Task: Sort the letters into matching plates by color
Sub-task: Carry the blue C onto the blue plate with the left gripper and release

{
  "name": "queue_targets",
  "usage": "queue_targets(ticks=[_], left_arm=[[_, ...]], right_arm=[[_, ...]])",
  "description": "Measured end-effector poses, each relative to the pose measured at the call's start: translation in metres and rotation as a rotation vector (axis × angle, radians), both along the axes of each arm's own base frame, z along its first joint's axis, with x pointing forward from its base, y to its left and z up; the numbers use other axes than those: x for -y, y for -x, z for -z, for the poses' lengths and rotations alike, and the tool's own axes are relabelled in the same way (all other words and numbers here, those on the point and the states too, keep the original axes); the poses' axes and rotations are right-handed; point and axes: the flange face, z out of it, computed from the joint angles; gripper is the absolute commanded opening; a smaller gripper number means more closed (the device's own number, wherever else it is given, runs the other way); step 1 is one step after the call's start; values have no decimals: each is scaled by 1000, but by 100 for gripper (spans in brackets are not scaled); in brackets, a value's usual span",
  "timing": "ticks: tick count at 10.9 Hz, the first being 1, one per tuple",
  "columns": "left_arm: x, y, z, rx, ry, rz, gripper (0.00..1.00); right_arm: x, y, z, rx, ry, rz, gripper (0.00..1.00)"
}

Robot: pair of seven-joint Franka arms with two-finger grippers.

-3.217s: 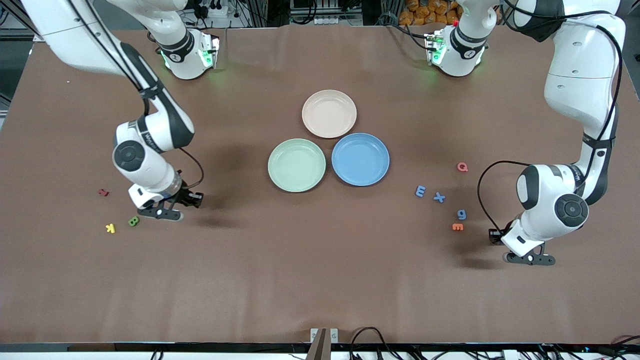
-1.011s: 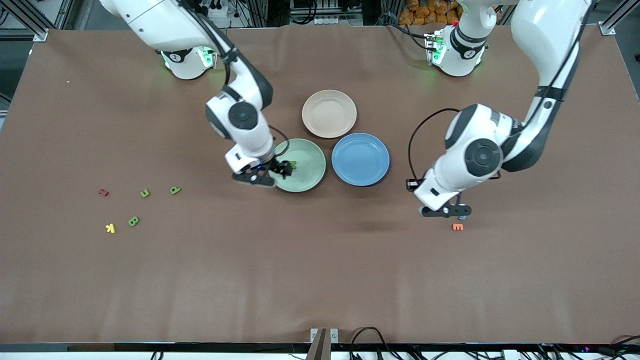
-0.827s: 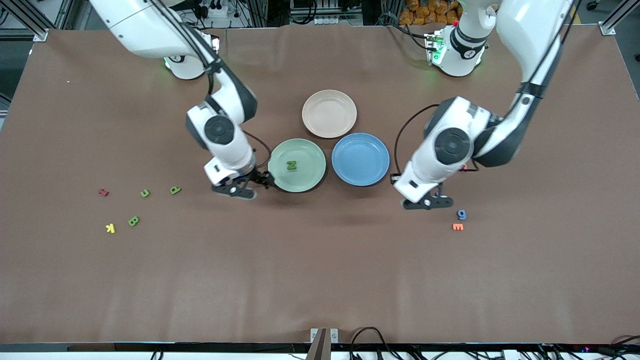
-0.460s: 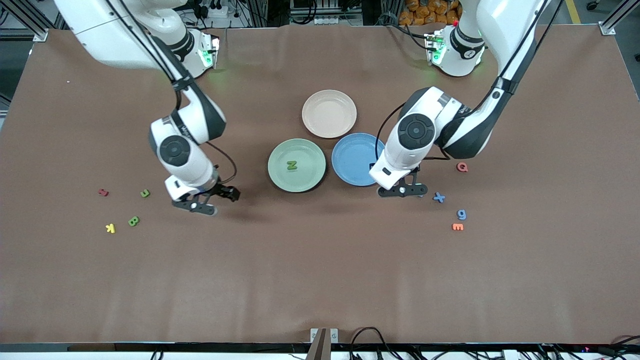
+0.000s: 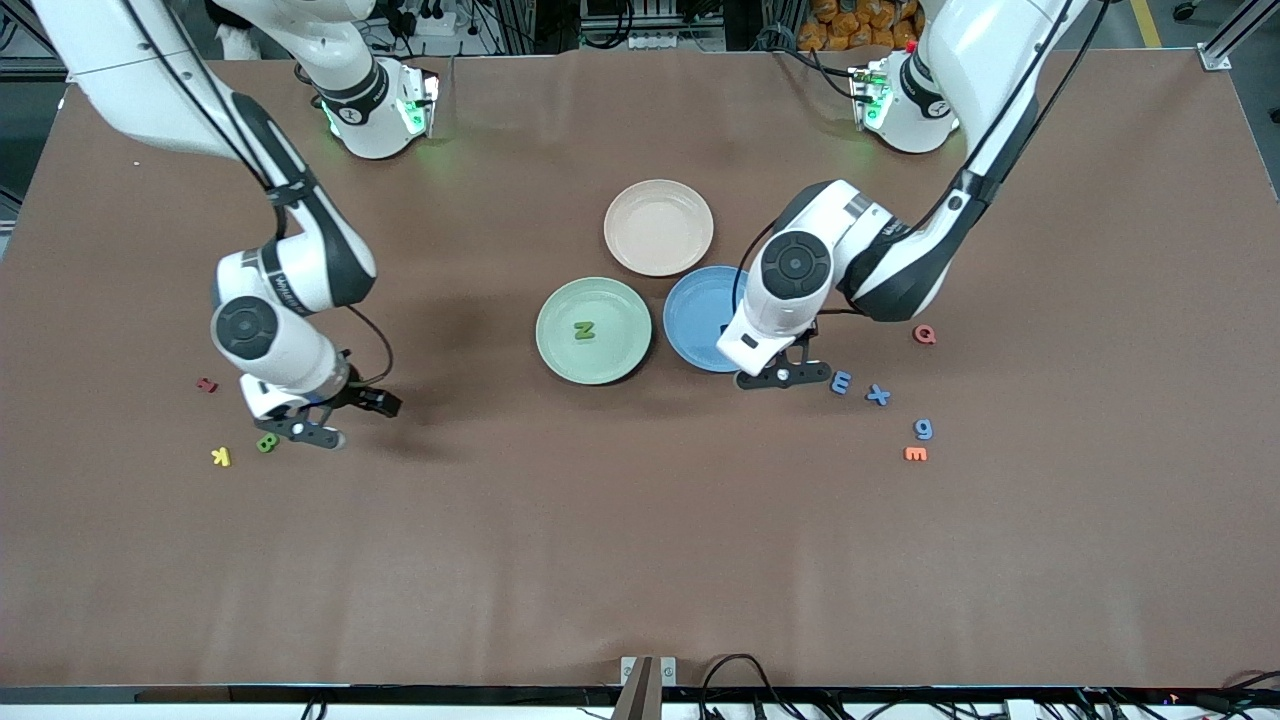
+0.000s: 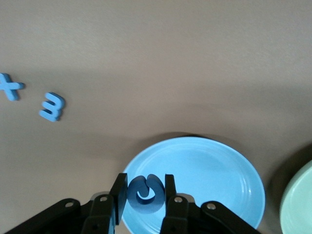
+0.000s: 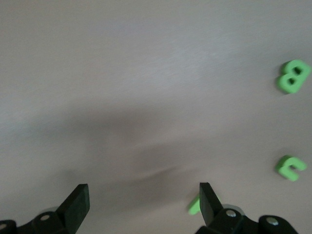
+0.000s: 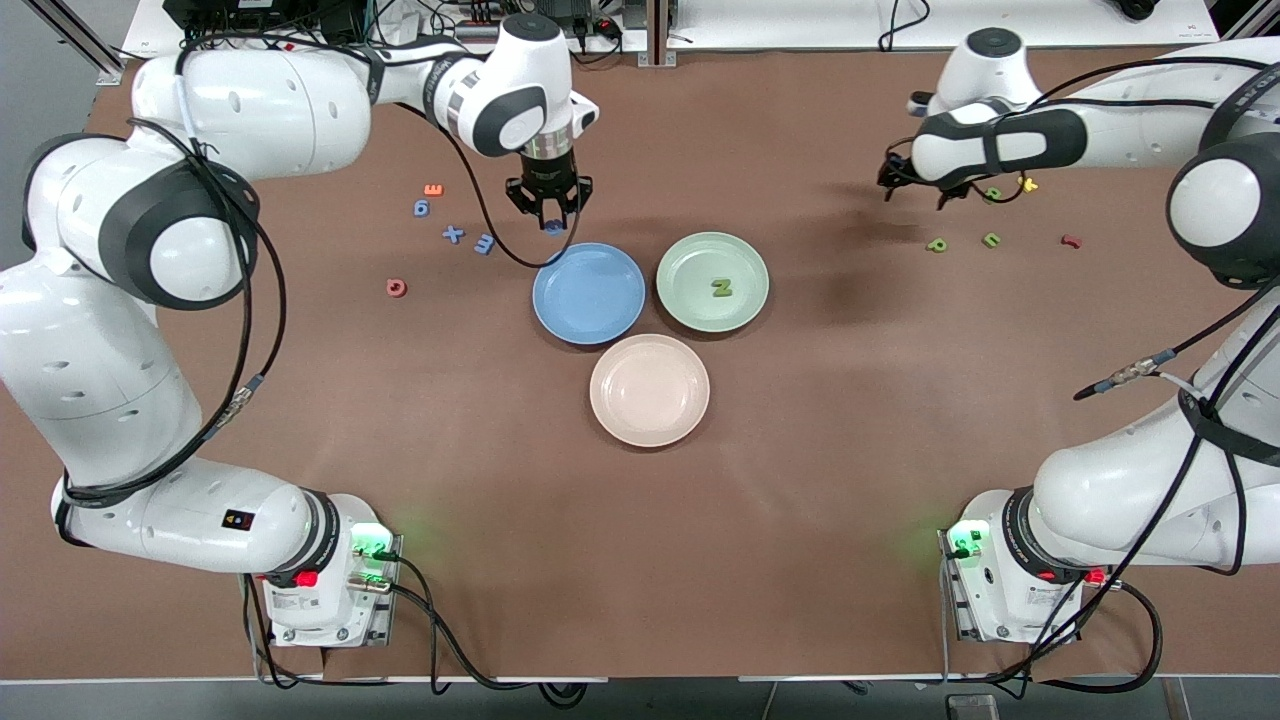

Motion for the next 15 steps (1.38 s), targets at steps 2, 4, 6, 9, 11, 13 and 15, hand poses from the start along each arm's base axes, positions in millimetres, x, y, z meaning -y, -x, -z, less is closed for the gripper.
queue_targets(ticks=[2,4,6,9,11,13,15], left_arm=[[18,11,9,0,5,-8,0],[31,19,18,4,15,-5,0],[40,25,25,9,15,-17,0],[48,32,30,19,-3,-40,49],[52,35,36,23,-12,-46,100],[52,35,38,34,-16,-42,100],[54,34,36,39,-13,-42,100]], right_arm=[[35,-3,0,-3,0,16,100],[58,-1,3,-12,-1,38,100],[71,3,8,-25,-1,40,100],[72,18,11,-48,4,4,100],[74,37,11,-71,13,-14,100],[72,49,12,-70,14,-22,100],[68,53,15,-63,7,-31,100]])
